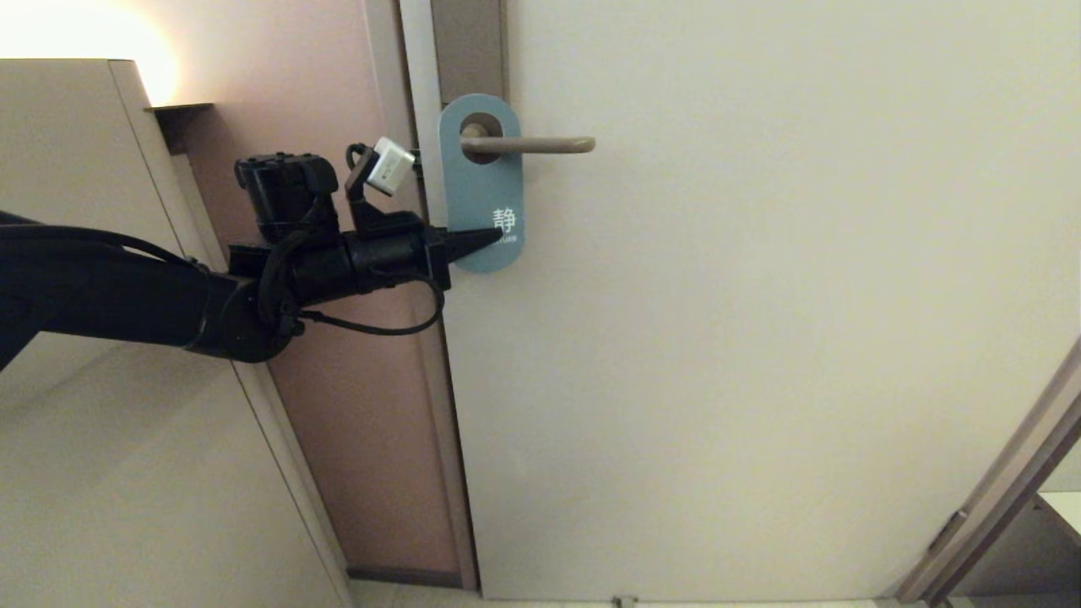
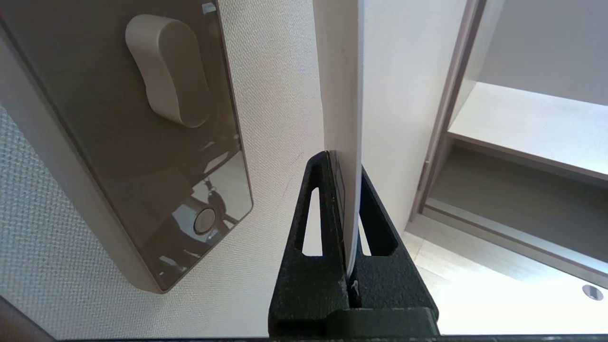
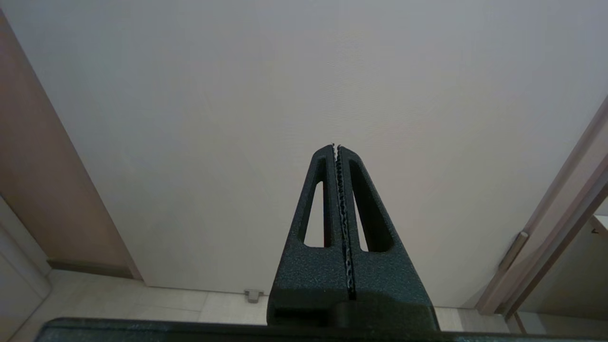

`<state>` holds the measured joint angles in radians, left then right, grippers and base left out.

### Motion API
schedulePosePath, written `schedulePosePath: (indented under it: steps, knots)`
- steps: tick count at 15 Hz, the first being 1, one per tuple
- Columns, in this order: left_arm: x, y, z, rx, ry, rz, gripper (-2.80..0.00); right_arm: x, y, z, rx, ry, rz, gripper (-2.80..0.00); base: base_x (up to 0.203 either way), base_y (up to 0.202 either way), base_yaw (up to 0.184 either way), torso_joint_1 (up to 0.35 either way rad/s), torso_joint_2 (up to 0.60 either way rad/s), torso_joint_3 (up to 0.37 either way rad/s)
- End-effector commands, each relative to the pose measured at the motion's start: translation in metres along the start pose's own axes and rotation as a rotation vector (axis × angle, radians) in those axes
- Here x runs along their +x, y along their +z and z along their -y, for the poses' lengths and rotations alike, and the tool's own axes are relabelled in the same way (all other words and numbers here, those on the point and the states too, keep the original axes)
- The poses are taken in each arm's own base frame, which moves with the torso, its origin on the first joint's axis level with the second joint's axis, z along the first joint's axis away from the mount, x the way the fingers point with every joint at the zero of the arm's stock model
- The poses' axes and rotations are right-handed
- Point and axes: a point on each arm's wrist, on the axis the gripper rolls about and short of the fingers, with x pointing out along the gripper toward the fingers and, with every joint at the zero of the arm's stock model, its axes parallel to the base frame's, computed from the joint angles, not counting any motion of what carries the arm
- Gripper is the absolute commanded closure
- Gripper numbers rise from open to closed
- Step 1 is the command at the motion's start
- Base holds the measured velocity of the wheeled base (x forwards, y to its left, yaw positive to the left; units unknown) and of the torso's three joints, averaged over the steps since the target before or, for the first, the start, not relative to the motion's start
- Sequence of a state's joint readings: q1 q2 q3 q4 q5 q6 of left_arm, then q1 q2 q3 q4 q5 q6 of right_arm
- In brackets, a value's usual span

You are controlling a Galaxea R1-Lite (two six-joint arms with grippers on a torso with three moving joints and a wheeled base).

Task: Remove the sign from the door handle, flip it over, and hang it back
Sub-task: Take down the sign

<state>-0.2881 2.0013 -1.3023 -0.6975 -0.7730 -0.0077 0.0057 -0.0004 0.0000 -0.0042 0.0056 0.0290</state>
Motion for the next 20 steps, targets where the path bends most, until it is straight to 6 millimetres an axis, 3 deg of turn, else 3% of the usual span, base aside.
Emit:
schedulePosePath:
  steps: [1,20]
  knots:
    - [-0.001,0.003,0.003,0.009,-0.001,0.007,0.0,0.0,0.0,0.0,0.0,0.001,0.0,0.0,0.0,0.0,0.0,0.0,0.0,0.0]
    - [0.032,-0.001,0.035,0.008,0.085,0.0,0.0,0.0,0.0,0.0,0.0,0.001,0.0,0.0,0.0,0.0,0.0,0.0,0.0,0.0]
